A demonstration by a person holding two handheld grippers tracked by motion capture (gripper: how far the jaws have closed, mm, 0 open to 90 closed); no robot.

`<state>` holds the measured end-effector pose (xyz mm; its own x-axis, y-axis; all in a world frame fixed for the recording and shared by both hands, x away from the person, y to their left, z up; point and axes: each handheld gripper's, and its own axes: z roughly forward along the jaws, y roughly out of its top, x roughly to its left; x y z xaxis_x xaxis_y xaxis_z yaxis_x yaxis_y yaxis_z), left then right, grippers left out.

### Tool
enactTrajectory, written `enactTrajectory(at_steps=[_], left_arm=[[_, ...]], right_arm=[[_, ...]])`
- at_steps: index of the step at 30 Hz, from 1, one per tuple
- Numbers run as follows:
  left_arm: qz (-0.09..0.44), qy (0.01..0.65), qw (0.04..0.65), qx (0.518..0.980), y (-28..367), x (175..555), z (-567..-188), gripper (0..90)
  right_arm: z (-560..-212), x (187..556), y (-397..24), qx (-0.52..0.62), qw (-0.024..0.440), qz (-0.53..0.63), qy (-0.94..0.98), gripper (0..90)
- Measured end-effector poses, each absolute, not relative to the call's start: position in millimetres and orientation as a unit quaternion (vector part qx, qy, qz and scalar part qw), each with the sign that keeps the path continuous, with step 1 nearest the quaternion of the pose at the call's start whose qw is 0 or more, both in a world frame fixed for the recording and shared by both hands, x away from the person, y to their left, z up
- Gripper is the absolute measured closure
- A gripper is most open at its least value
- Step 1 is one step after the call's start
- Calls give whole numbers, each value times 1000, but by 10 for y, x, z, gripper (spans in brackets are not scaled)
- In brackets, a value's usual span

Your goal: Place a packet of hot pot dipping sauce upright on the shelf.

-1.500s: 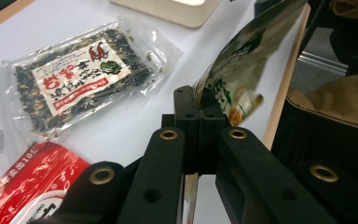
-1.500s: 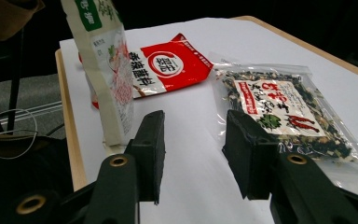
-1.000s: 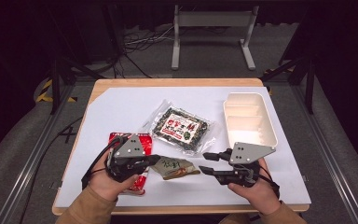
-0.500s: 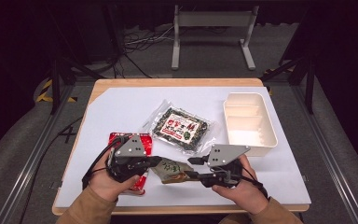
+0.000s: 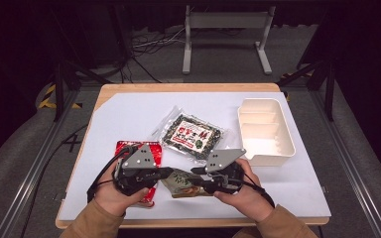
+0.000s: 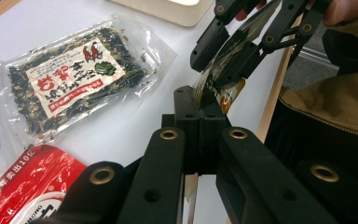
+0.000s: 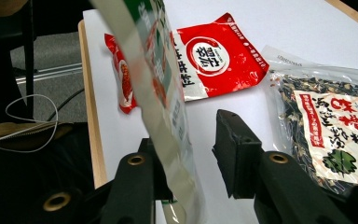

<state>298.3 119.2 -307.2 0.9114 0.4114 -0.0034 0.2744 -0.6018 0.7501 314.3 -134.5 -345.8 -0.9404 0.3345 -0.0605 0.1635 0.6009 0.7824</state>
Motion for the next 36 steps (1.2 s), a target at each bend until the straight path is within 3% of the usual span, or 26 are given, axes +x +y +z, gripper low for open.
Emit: enactTrajectory(at_steps=[12,18,27,31,35,36], left_arm=[[80,191,390,897,1145,3002,-3095,894],[85,195,389,896,1139,3021,-3100,891],[86,198,385,897,1127,3043,-3115,887],[74,207,408,886,1175,3071,-3110,818],[79,222,415,879,1233,3109,-3121,602],[78,225,421,875,1251,3116,-3120,602]], right_arm=[[-3516,3195,-1247,141,100,391,904,767],[-3538,3209,-1198,129,96,374,913,865],[-3565,3230,-1171,122,93,359,920,890],[-3556,3219,-1174,120,96,361,920,897],[-3560,3227,-1181,120,98,355,922,898],[-3561,3236,-1197,122,94,357,921,898]])
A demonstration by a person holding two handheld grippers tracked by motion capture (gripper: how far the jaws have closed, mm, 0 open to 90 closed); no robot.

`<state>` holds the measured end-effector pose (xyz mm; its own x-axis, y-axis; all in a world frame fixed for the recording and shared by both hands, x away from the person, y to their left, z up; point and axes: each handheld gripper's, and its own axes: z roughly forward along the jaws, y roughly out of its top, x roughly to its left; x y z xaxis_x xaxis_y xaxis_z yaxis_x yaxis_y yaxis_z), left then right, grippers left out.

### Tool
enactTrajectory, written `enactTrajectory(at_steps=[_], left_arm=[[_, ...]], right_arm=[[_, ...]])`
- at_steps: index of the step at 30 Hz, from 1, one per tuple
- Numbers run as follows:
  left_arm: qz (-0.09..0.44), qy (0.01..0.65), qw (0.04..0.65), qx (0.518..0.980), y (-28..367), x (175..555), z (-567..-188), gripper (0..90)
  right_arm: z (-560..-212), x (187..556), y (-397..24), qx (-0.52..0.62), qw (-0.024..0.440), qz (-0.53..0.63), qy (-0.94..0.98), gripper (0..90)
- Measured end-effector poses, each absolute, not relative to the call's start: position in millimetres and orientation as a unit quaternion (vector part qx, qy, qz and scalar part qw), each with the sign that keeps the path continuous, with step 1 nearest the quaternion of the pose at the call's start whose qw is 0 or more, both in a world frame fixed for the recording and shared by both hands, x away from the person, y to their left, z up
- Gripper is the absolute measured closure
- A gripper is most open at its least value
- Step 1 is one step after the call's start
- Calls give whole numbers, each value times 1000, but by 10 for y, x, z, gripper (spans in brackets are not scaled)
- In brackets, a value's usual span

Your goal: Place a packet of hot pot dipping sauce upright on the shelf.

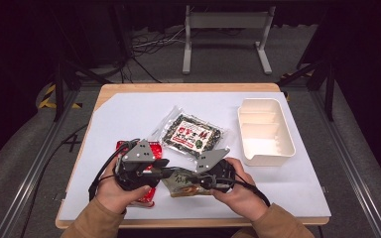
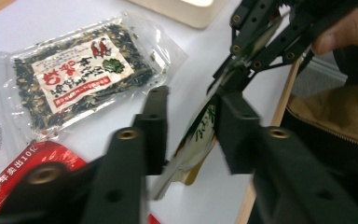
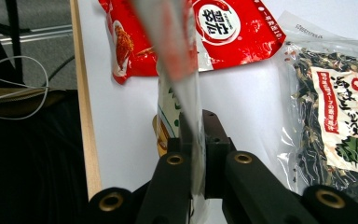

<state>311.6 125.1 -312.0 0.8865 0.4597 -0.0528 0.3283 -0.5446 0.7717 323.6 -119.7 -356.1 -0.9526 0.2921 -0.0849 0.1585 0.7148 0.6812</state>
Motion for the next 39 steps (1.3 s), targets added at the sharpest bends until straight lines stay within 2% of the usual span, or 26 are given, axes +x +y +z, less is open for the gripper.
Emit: enactTrajectory(at_steps=[4,8,21,39], left_arm=[[72,218,442,867,1313,3120,-3109,467],[77,214,447,865,1353,3112,-3105,423],[89,238,465,848,1609,3157,-3131,369],[117,289,471,825,1911,3371,-3314,343]], right_arm=[[-3531,3256,-1254,126,89,364,918,898],[-3498,3278,-1307,129,88,370,916,898],[-3295,3413,-1594,135,80,395,905,897],[-2961,3711,-2011,148,120,419,888,897]])
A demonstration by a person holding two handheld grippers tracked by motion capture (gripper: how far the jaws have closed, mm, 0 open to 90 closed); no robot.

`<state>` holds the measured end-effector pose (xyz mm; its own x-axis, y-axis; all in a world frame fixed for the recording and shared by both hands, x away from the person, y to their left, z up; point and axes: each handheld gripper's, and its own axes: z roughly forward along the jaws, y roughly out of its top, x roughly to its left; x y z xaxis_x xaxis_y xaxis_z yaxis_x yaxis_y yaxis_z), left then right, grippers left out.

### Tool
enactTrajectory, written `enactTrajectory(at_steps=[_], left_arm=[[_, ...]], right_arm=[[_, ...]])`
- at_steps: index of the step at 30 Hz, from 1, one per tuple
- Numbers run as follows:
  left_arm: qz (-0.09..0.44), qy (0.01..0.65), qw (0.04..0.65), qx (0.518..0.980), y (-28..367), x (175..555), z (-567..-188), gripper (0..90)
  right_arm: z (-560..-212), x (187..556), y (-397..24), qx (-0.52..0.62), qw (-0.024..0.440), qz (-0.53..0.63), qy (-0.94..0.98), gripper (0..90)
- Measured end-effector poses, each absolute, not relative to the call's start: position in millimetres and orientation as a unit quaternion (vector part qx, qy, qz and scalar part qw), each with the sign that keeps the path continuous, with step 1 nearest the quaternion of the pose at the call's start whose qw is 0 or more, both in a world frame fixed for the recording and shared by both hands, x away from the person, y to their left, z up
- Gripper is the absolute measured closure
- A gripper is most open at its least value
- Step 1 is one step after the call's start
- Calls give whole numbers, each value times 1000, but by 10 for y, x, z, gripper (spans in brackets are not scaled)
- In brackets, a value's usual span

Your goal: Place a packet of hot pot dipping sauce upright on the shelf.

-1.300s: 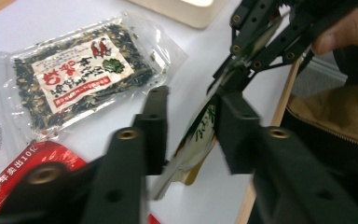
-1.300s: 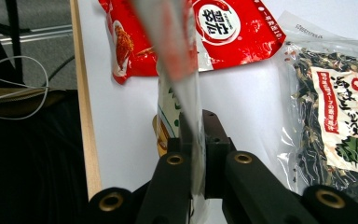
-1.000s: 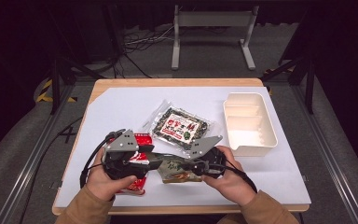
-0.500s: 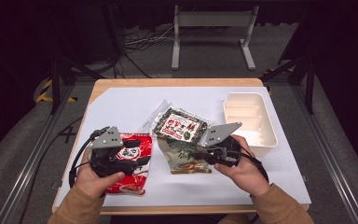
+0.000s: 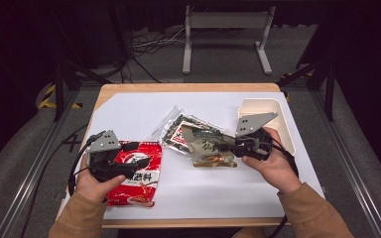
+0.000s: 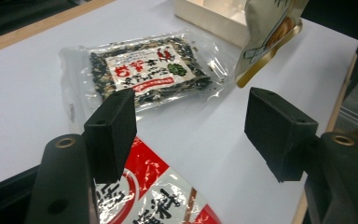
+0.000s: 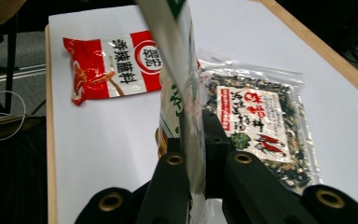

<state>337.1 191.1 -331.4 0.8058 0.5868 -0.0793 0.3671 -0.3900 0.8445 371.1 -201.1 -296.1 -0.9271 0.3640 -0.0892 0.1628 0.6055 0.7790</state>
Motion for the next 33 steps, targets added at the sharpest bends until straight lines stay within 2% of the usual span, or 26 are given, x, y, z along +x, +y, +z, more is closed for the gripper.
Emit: enactTrajectory(at_steps=[25,33], left_arm=[[144,338,479,797,2182,3554,-3518,325],[149,353,464,799,2204,3590,-3566,324]], right_arm=[[-2702,4106,-2418,163,164,423,876,896],[-2596,4230,-2606,180,169,429,869,896]])
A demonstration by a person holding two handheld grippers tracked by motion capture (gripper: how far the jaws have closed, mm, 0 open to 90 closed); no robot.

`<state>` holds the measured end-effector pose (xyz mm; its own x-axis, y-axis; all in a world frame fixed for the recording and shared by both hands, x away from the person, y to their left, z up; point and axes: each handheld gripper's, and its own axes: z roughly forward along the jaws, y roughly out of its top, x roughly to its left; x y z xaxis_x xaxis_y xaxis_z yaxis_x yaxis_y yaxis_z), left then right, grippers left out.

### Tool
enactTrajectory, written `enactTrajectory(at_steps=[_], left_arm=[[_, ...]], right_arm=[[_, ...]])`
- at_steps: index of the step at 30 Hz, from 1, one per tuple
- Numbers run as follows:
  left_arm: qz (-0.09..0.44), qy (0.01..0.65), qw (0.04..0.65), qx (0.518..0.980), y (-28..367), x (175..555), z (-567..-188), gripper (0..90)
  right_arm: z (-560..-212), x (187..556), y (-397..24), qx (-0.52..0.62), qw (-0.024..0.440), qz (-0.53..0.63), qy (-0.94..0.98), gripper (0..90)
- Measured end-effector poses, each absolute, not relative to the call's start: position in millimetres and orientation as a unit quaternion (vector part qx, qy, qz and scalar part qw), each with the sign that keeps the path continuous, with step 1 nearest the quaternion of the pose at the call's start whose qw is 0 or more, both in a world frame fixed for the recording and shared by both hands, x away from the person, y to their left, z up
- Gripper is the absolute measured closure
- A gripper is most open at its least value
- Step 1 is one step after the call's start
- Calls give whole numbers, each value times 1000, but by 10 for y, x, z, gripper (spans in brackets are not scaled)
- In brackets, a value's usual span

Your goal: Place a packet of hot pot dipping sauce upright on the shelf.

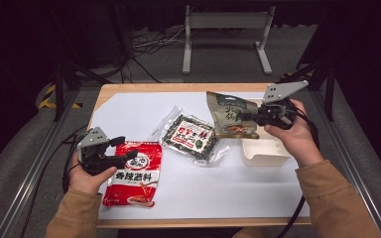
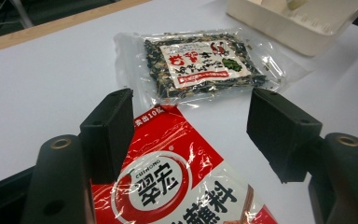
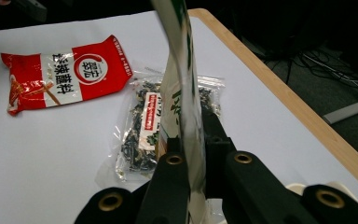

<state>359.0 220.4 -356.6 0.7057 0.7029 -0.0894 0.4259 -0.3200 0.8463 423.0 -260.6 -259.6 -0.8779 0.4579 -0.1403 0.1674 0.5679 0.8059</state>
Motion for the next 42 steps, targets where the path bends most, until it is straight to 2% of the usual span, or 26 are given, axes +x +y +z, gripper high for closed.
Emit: enactTrajectory(at_steps=[10,42], left_arm=[[152,362,447,804,2216,3638,-3636,289],[154,379,447,796,2320,3665,-3741,284]], right_arm=[[-2548,4425,-2828,205,175,447,853,896],[-2659,4963,-3290,240,231,454,826,896]])
